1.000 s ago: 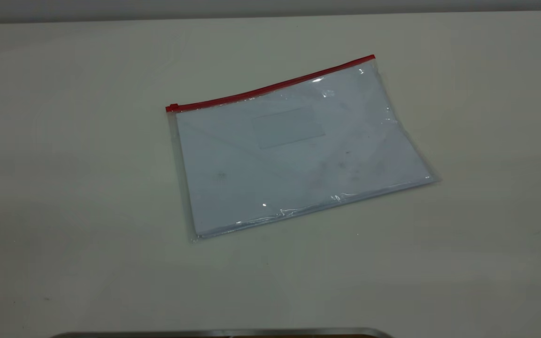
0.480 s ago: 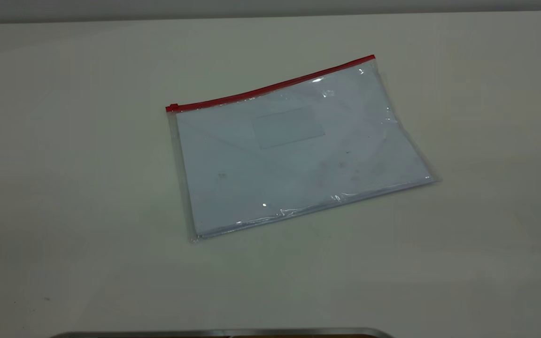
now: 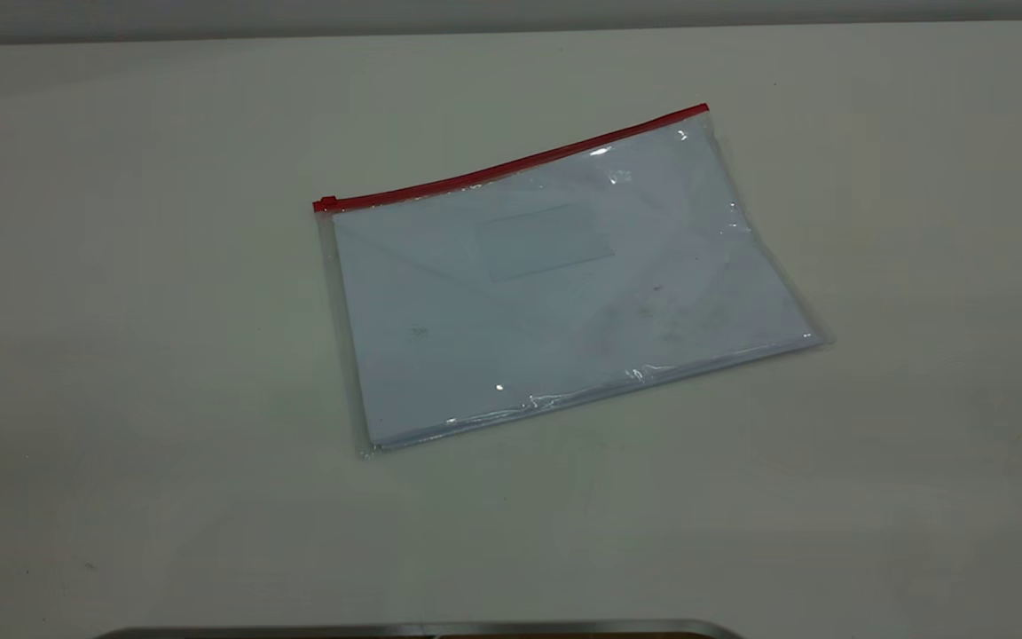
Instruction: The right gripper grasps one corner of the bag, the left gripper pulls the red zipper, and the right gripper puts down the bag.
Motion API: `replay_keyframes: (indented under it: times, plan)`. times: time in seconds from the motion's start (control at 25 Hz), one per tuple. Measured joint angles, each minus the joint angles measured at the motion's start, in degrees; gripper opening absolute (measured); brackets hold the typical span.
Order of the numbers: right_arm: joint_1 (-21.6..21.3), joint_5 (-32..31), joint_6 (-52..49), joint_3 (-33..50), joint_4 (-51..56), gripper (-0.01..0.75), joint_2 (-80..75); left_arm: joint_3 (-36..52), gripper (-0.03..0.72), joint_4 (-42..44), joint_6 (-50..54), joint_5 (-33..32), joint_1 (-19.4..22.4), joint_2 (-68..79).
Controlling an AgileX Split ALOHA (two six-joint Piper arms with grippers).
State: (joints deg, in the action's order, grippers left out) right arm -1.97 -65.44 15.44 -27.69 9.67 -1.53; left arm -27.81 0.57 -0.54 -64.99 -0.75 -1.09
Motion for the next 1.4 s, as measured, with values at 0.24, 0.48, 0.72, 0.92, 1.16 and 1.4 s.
replay_keyframes:
  times: [0.24, 0.48, 0.72, 0.92, 1.16, 1.4]
  plan:
    - [0.0, 0.02, 0.0, 0.0, 0.0, 0.573, 0.96, 0.0, 0.43, 0.0, 0.0, 0.0, 0.0, 0.0]
    - [0.0, 0.07, -0.14, 0.0, -0.13, 0.573, 2.47, 0.0, 0.43, 0.0, 0.0, 0.0, 0.0, 0.0]
    - [0.0, 0.23, -5.45, 0.0, -4.48, 0.573, 2.47, 0.0, 0.43, 0.0, 0.04, 0.0, 0.0, 0.0]
    - [0.0, 0.29, -6.66, 0.0, -5.17, 0.573, 2.47, 0.0, 0.43, 0.0, 0.09, 0.0, 0.0, 0.0]
    - [0.0, 0.4, -6.78, 0.0, -5.17, 0.573, 2.47, 0.0, 0.43, 0.0, 0.09, 0.0, 0.0, 0.0]
    - [0.0, 0.4, -6.78, 0.0, -5.27, 0.573, 2.47, 0.0, 0.43, 0.0, 0.09, 0.0, 0.0, 0.0]
